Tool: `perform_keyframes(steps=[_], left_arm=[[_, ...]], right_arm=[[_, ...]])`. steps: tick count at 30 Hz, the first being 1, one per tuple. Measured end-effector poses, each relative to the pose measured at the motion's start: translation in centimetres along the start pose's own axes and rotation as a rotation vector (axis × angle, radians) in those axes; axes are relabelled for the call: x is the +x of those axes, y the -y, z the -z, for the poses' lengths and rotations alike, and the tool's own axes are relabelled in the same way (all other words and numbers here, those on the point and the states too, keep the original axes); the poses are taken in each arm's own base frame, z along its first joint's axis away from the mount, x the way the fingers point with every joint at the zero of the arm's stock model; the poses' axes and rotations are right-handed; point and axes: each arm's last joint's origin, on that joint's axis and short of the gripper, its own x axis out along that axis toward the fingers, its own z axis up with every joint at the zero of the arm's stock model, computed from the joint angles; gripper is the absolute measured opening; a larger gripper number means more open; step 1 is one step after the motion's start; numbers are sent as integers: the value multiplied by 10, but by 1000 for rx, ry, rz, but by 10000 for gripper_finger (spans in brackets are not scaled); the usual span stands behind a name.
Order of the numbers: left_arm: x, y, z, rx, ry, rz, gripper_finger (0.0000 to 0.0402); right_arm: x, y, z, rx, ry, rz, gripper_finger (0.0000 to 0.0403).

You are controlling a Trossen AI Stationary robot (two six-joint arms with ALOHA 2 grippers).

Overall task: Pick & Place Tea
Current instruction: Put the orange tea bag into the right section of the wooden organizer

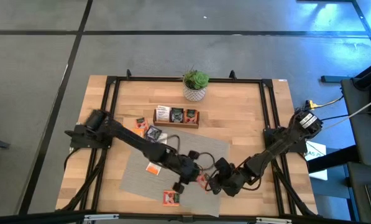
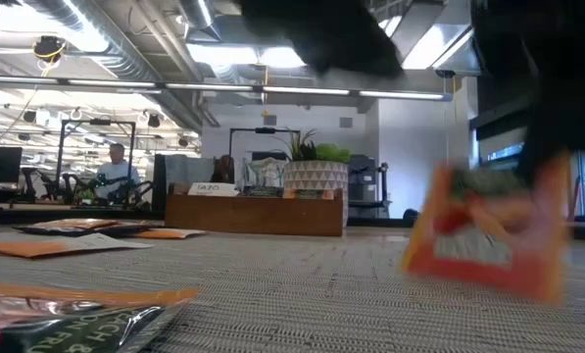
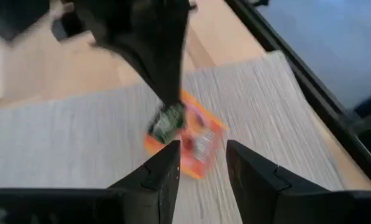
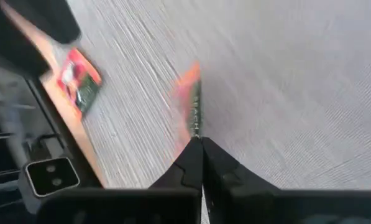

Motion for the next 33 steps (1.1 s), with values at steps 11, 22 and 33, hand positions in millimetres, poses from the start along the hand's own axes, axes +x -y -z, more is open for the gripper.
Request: perform_keyframes(steps=[11,22,33], left_arm=[[-132,-4,35,-164,394,-54,127],[-187,-3,90,-226,499,-153,127],[-194,-3,101,-223,447,-156,128]], right_arm=[[-59,-45,-104,-417,163,433,2],[-54,-5,-259,-751,52,413,1],[-20,28,-296,-789,-54,386,2]])
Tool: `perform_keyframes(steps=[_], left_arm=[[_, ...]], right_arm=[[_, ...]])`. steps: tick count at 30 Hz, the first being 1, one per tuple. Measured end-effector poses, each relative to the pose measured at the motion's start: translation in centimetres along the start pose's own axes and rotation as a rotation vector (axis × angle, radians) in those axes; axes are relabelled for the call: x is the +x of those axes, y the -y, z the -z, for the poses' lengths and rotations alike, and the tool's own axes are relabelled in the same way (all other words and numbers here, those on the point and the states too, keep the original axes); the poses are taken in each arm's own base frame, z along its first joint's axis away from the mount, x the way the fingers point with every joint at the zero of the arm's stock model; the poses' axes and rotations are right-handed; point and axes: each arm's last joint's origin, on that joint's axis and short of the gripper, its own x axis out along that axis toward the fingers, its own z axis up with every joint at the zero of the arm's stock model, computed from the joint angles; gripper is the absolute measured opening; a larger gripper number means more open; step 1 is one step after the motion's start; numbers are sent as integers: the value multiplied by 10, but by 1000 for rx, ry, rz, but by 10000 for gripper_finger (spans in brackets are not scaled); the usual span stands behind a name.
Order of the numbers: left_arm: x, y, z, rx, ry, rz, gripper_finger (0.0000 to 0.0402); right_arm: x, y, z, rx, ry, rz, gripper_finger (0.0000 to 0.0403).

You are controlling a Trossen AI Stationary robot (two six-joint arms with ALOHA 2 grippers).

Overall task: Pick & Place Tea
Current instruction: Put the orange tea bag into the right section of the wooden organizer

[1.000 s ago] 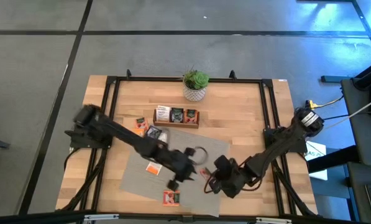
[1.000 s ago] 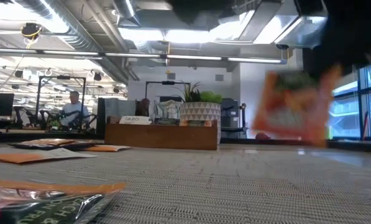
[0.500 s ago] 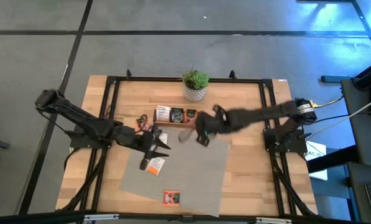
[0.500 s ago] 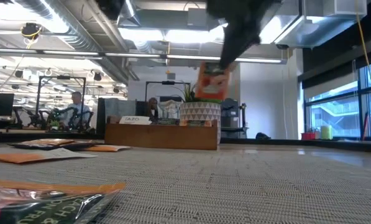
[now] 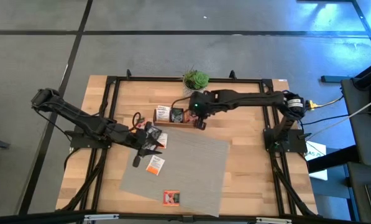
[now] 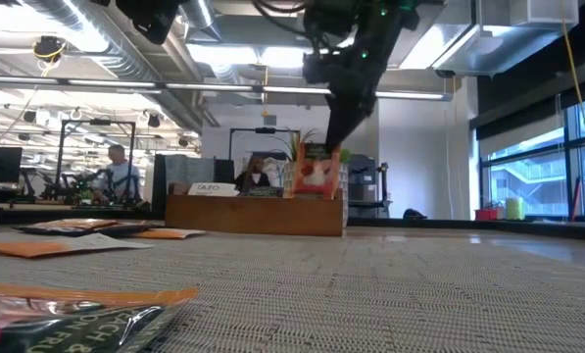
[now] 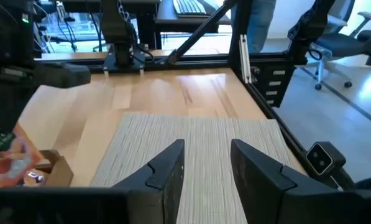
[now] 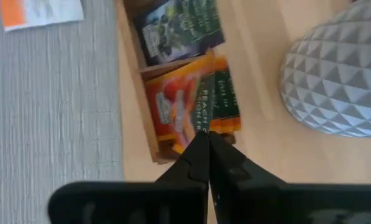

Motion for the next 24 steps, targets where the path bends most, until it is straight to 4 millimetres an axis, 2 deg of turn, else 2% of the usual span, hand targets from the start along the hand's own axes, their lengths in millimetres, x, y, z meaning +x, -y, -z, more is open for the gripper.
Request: perform_keyframes(steps=[17,24], left_arm=[[0,-2,0,4,2,-62,127],[0,-2,0,4,4,-80,127]], right_arm=[[68,-9,3,-192,-96,15,6],[69,-8,3,-221,-100,65,12]])
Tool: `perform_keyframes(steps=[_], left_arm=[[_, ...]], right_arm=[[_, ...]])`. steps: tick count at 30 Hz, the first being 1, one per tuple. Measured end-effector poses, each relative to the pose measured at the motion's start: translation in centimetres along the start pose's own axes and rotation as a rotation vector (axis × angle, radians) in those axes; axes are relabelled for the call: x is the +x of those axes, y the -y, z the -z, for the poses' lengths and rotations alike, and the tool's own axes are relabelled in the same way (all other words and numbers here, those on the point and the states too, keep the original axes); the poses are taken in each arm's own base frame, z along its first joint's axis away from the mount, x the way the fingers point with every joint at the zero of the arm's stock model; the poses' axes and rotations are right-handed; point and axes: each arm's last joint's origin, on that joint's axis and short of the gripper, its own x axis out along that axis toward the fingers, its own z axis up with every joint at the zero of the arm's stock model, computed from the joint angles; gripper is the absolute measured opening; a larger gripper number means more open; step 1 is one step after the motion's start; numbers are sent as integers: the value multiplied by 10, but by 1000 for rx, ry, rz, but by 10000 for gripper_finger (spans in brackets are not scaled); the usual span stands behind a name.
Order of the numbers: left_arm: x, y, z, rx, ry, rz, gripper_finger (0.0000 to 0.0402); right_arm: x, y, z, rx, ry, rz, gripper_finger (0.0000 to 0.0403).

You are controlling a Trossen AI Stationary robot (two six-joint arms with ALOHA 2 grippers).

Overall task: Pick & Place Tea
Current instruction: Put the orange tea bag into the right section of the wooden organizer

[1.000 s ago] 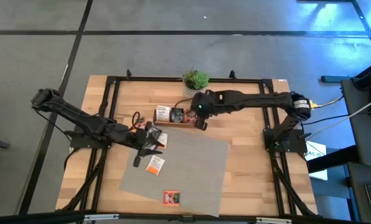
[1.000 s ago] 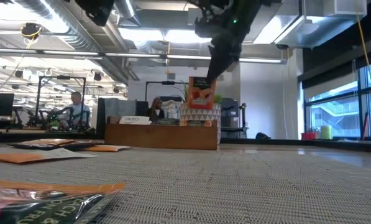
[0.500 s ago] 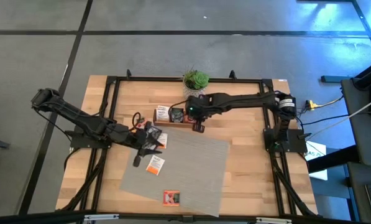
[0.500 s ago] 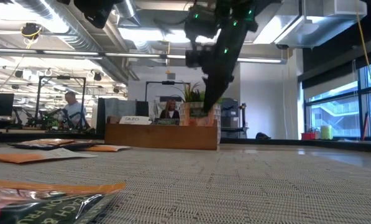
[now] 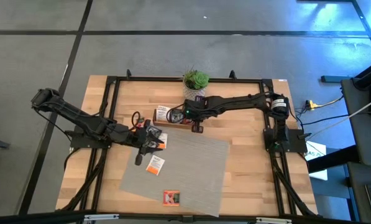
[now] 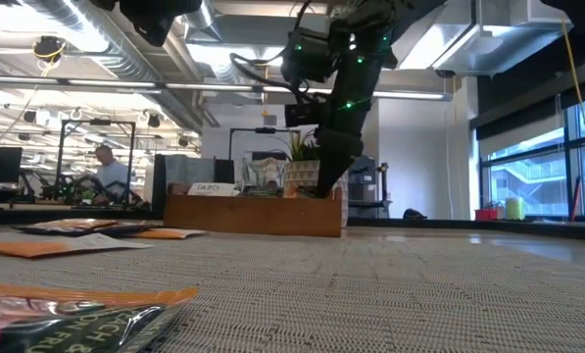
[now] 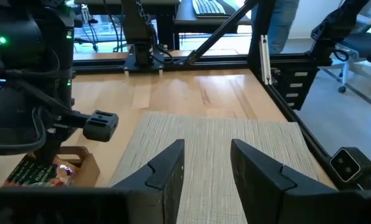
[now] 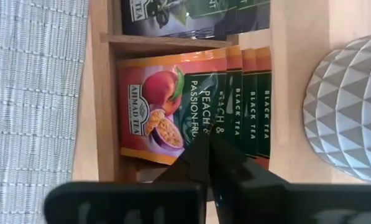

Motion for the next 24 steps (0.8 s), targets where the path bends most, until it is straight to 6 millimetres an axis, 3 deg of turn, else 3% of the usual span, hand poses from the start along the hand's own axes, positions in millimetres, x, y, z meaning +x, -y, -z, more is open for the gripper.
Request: perform_keyframes(steps=[9,14,21,24], left_arm=[[0,0,0,0,-1,-1,127],[0,0,0,1,-3,-1,127],[0,0,0,1,-3,0,127],[0,1,1,4,-14,18,127]], right_arm=[[-6,1,-5,-24,10,1,79],[-25,0,-20,-8,50,3,104],[-54,2,-32,90,34,37,109],[-69,-13,-33,110,67,21,109]])
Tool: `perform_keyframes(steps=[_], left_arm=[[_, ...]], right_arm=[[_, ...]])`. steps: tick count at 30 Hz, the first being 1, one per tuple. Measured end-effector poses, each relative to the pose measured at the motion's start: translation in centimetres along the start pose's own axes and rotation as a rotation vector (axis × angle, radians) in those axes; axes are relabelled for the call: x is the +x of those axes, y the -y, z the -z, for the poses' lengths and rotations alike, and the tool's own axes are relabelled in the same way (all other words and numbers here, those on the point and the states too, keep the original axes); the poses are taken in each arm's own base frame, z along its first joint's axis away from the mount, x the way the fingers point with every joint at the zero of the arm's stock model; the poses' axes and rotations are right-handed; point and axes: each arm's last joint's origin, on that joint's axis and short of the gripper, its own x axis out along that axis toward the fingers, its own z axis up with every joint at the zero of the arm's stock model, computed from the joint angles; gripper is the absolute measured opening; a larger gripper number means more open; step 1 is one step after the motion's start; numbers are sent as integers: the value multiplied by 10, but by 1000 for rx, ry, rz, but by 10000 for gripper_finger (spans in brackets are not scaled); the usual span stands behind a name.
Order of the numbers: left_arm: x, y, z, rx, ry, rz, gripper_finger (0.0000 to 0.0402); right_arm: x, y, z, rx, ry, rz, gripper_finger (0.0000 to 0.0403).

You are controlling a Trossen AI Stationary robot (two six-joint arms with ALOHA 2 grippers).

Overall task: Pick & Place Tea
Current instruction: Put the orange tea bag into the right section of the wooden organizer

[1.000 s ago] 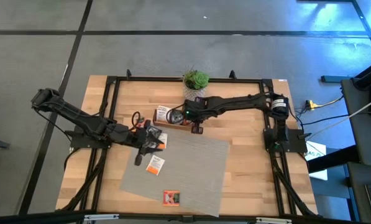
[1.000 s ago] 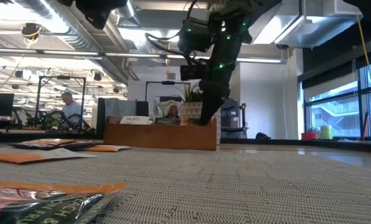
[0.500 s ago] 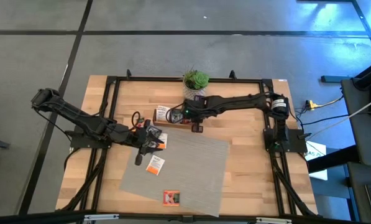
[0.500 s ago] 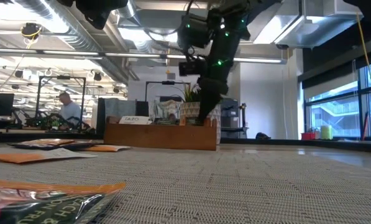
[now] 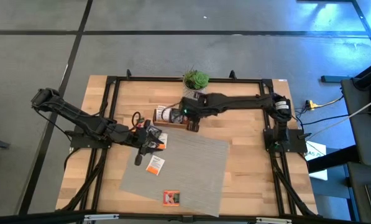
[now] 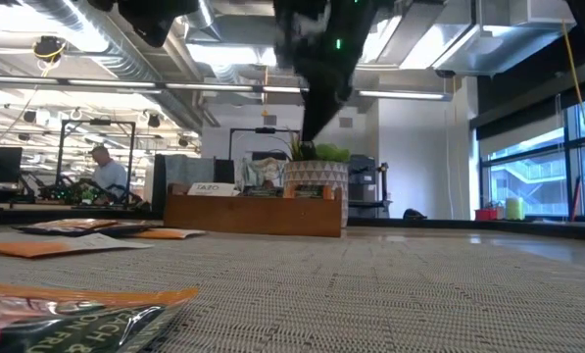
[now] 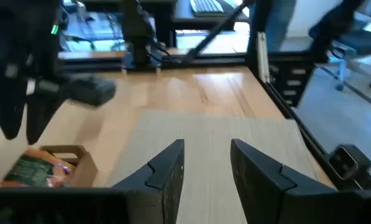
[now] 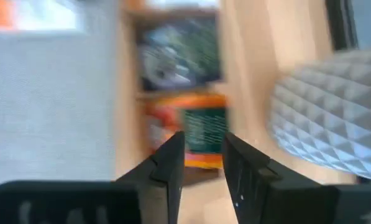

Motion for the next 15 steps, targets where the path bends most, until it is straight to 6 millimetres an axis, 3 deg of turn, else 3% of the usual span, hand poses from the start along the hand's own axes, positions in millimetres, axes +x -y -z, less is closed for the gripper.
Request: perform_keyframes(steps=[3,7,12,15], left_arm=[[0,8,6,-2,-62,99,128],[6,30,19,-82,-148,198,128],[23,62,38,-109,-185,244,128],[35,74,51,-183,-211,251,127]], right_arm=[[-16,-33,1,34,74,-69,110],[-21,-93,13,3,163,-156,110],[-29,-168,34,-86,338,-385,110],[-33,-200,49,-165,468,-474,110]])
